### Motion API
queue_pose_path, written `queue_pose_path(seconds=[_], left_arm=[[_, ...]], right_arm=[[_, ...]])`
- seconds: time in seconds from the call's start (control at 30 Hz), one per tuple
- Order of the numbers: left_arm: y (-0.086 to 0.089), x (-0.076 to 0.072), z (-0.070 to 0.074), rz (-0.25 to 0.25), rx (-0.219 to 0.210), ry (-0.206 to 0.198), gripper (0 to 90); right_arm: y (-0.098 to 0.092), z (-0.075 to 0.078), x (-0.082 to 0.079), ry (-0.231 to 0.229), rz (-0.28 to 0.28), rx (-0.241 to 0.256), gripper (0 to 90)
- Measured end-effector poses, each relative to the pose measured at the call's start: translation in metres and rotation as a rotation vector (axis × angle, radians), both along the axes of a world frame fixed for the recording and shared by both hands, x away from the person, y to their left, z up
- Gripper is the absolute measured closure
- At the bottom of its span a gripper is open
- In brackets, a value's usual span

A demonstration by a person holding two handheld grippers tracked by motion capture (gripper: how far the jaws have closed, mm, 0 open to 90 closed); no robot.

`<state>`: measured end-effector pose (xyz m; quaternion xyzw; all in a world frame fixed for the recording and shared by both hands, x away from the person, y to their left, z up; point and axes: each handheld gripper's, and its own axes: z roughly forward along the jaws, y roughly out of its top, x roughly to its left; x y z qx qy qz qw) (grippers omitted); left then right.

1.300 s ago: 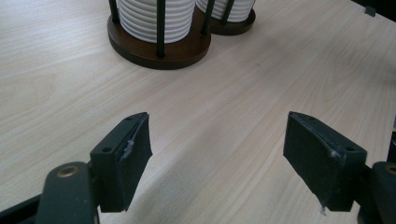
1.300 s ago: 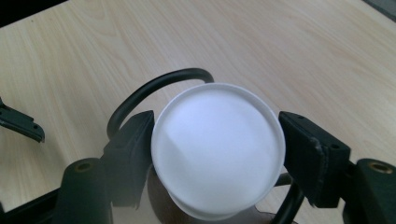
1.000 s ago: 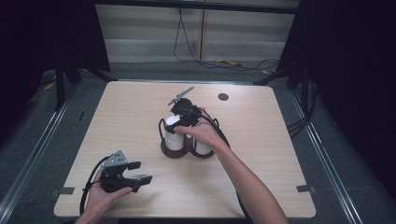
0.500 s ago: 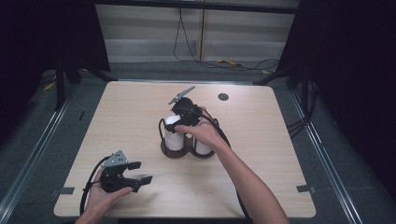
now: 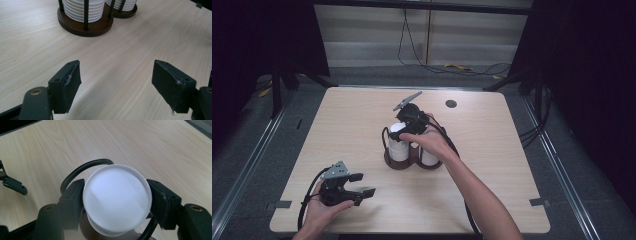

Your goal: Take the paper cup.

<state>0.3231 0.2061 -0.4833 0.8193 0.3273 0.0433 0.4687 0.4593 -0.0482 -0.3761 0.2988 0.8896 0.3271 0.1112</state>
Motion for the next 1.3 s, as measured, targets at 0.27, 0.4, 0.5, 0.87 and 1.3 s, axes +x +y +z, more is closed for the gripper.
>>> queue_pose_path(seconds=[0.27, 0.4, 0.5, 0.87, 1.3], left_arm=[[0.001, 0.0, 0.0, -0.001, -0.006, -0.001, 23.2], [0.0, 0.0, 0.0, 0.0, -0.005, 0.002, 23.1], [0.0, 0.0, 0.0, -0.001, -0.004, 0.001, 23.2], [-0.001, 0.0, 0.0, -0.001, -0.006, 0.002, 23.2], [-0.001, 0.0, -0.001, -0.002, -0.009, 0.004, 23.1]], right_arm=[[0.004, 0.008, -0.001, -0.03, 0.008, -0.009, 34.7], [0.002, 0.009, -0.002, -0.028, 0.008, -0.012, 34.5], [0.001, 0.008, -0.002, -0.026, 0.015, -0.019, 34.7], [-0.003, 0.017, -0.004, -0.056, 0.011, 0.025, 35.4], [-0.013, 0.03, -0.012, -0.072, 0.01, 0.074, 36.3]])
